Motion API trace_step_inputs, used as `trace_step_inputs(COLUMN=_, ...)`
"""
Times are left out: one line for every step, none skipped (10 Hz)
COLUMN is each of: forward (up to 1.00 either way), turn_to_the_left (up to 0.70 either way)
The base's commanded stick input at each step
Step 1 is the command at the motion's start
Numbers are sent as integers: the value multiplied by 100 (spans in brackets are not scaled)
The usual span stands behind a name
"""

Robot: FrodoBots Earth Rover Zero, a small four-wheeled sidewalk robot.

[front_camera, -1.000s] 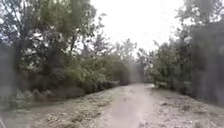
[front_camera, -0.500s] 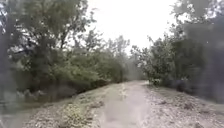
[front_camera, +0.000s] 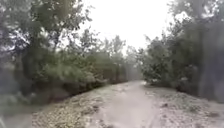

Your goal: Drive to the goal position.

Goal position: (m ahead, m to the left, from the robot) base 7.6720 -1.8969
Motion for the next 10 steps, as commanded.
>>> trace_step_inputs(forward=45, turn_to_the_left=0)
trace_step_inputs(forward=45, turn_to_the_left=0)
trace_step_inputs(forward=45, turn_to_the_left=0)
trace_step_inputs(forward=45, turn_to_the_left=0)
trace_step_inputs(forward=45, turn_to_the_left=0)
trace_step_inputs(forward=45, turn_to_the_left=0)
trace_step_inputs(forward=45, turn_to_the_left=0)
trace_step_inputs(forward=45, turn_to_the_left=0)
trace_step_inputs(forward=45, turn_to_the_left=0)
trace_step_inputs(forward=45, turn_to_the_left=0)
